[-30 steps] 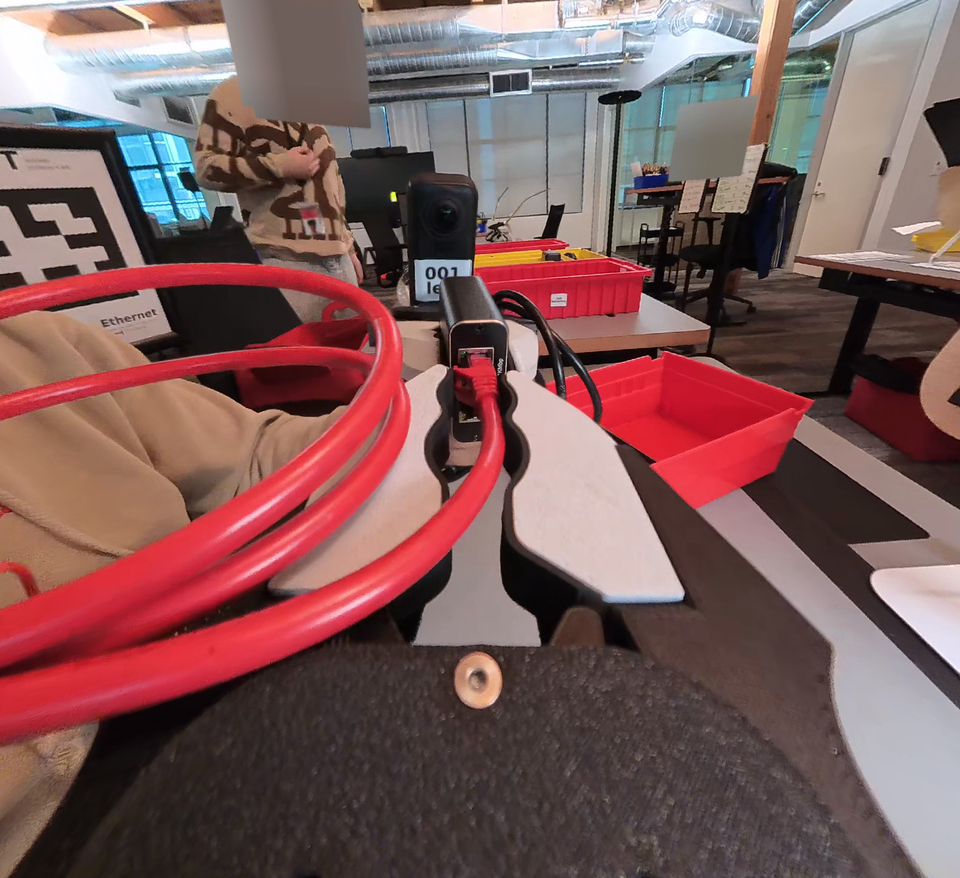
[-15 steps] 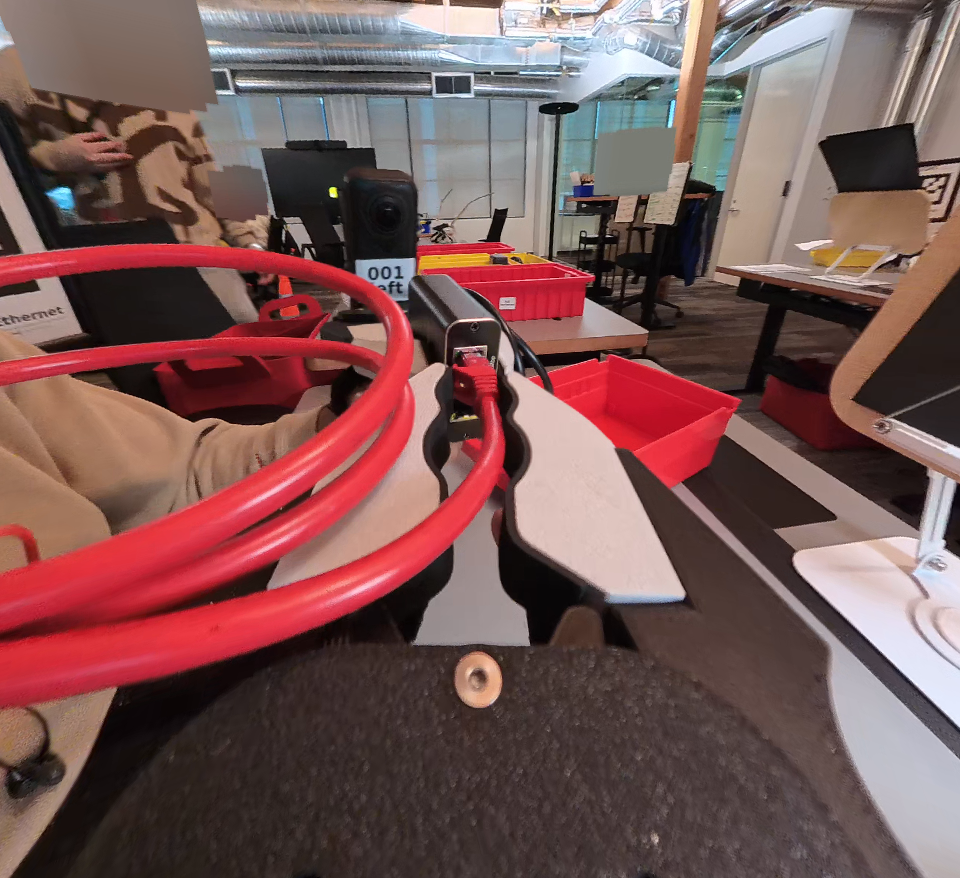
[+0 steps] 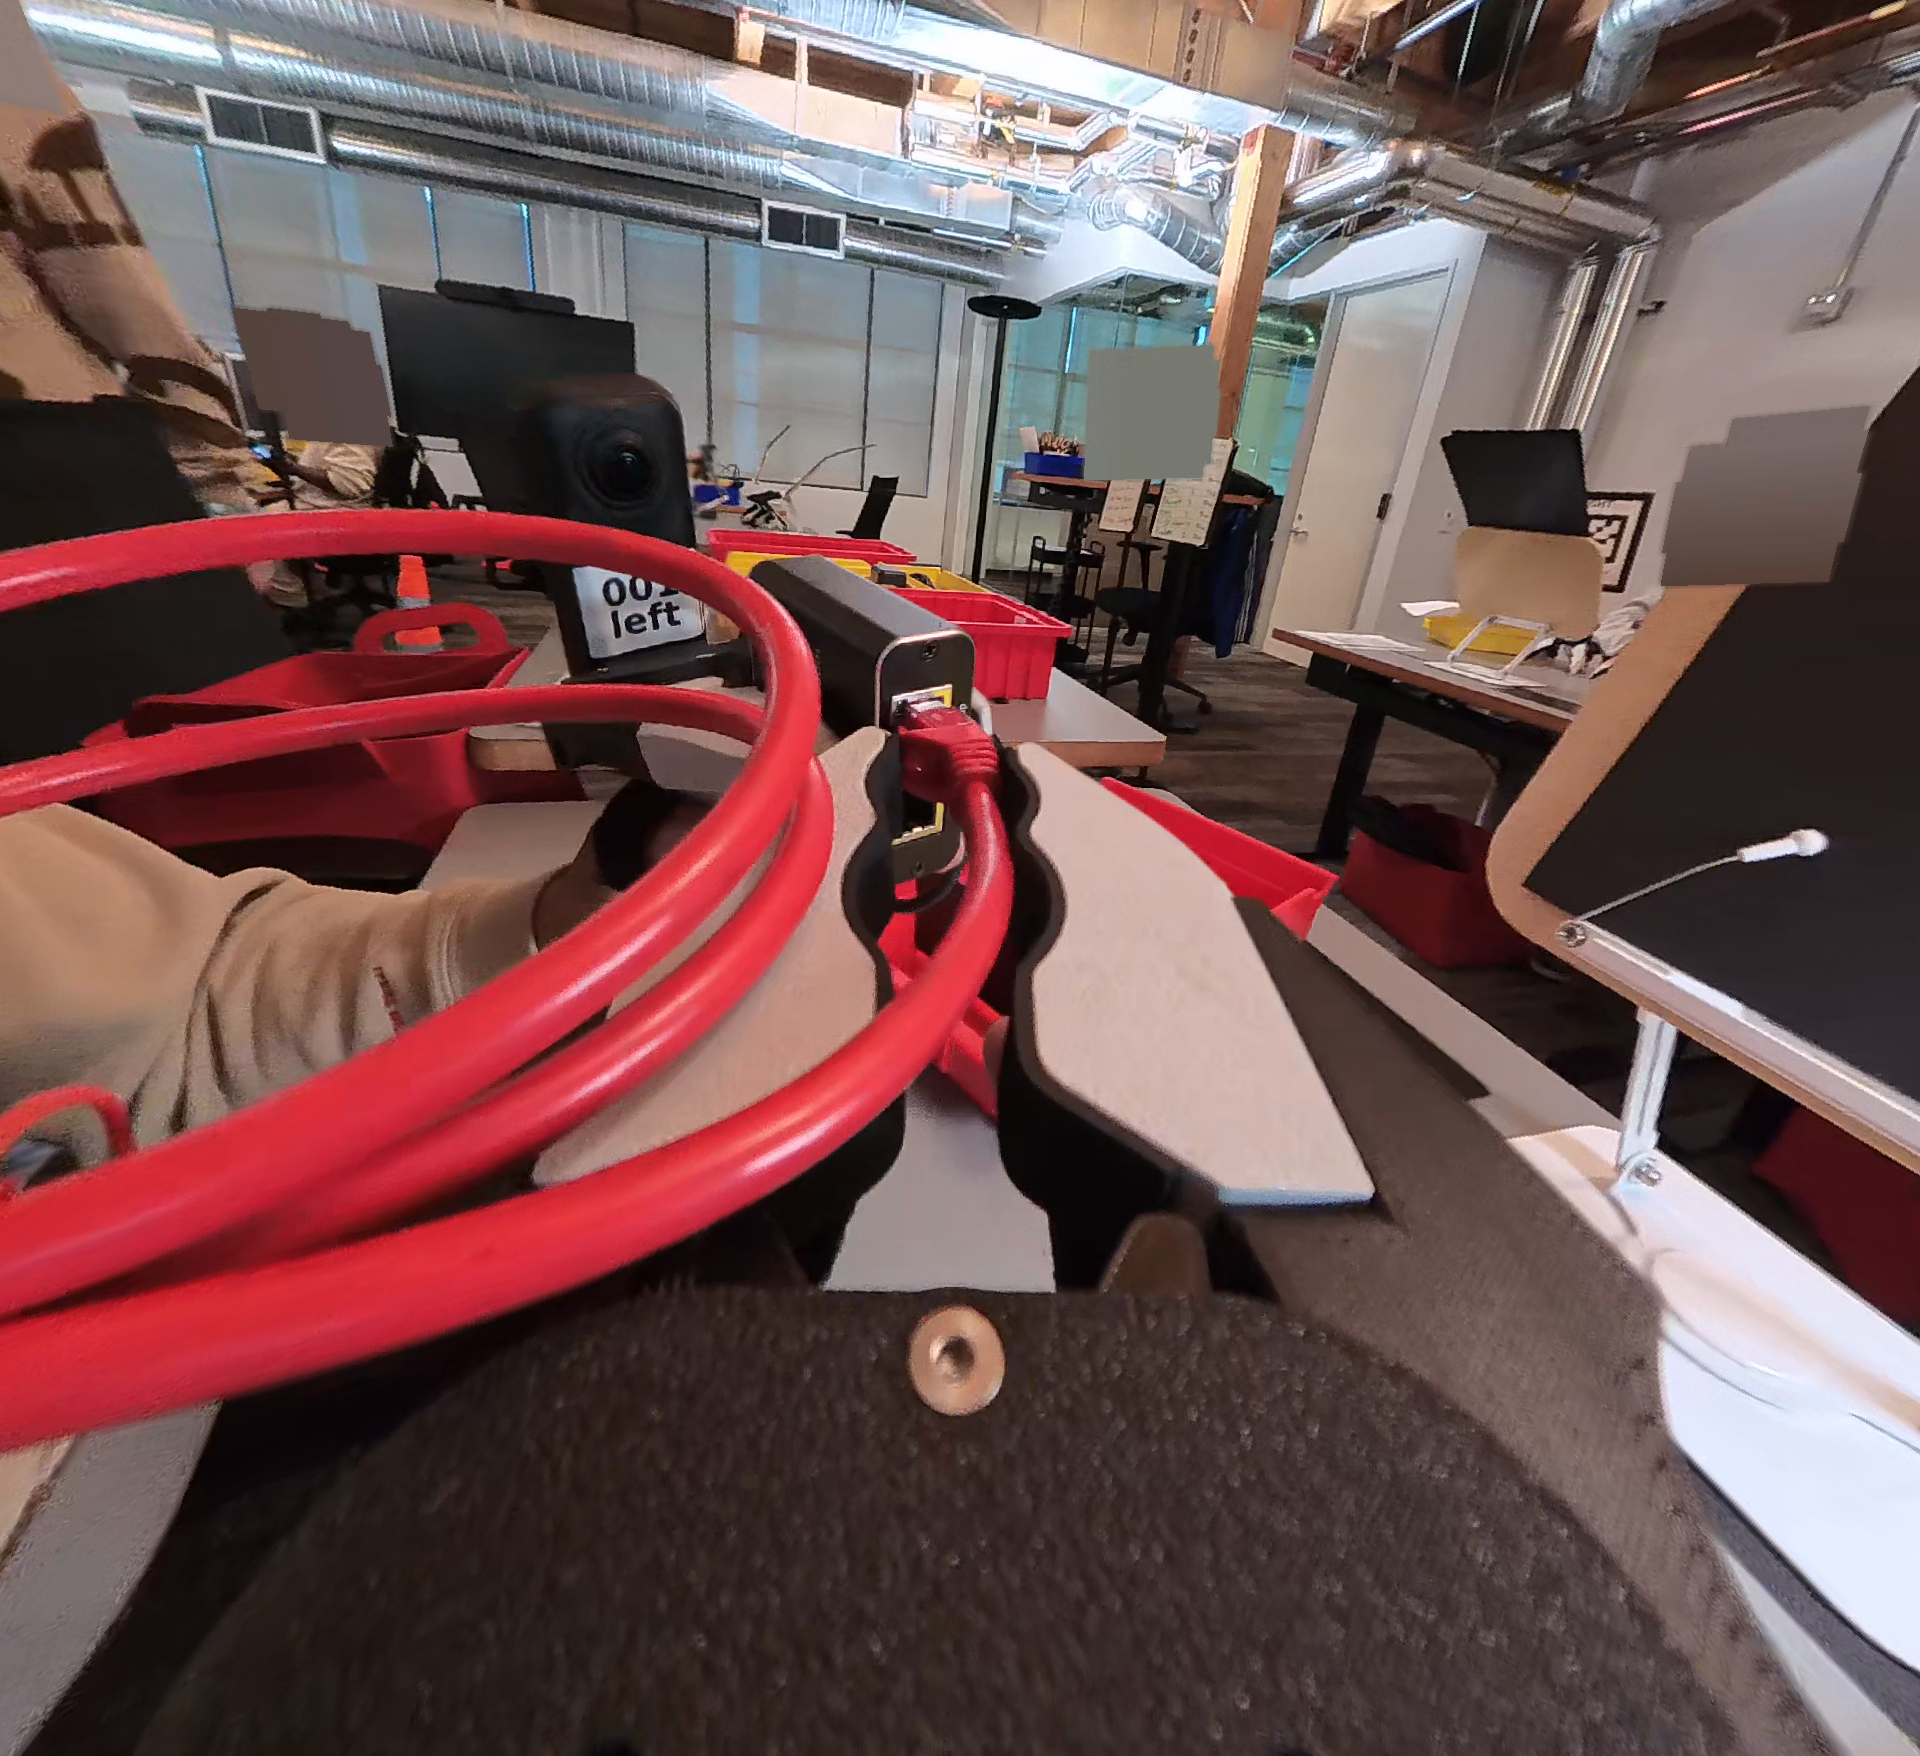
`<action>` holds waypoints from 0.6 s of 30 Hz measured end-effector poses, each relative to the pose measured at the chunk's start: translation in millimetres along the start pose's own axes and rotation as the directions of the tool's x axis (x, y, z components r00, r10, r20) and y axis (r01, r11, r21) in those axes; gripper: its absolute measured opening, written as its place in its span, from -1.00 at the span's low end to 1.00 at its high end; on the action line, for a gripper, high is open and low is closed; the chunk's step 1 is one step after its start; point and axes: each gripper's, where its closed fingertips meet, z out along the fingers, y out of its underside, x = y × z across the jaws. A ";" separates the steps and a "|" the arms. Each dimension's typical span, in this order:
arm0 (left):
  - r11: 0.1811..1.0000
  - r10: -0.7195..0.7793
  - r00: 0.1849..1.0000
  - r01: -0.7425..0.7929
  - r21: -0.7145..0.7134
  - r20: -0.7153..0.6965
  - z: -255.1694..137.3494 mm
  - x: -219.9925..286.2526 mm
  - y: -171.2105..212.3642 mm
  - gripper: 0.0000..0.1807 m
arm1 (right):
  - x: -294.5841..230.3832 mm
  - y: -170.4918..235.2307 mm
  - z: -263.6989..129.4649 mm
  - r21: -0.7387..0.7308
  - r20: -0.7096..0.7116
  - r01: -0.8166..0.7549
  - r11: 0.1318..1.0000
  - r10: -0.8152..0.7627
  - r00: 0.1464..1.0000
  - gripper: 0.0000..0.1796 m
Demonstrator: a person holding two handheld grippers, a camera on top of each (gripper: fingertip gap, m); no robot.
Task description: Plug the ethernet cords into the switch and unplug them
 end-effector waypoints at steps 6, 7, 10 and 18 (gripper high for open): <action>0.999 -0.035 0.999 0.035 0.027 -0.010 -1.3 -2.2 -2.3 -0.69 | 3.1 -1.0 -1.4 -0.002 -0.029 0.025 1.000 -0.025 0.999 -0.83; 0.995 -0.055 0.998 0.051 0.088 0.039 -9.9 -13.5 -11.5 -0.68 | 24.6 -13.0 -16.4 0.056 -0.155 0.057 0.997 -0.048 0.987 -0.85; 0.959 -0.163 0.986 0.153 0.239 0.023 -53.5 -45.1 -50.8 -0.71 | 38.9 -28.4 -45.9 0.046 -0.168 0.066 0.997 -0.057 0.984 -0.86; 0.973 -0.229 0.973 0.229 -0.013 -0.031 -20.9 -32.2 -5.3 -0.71 | 49.6 6.7 -37.4 -0.133 -0.087 -0.085 0.987 0.074 0.993 -0.85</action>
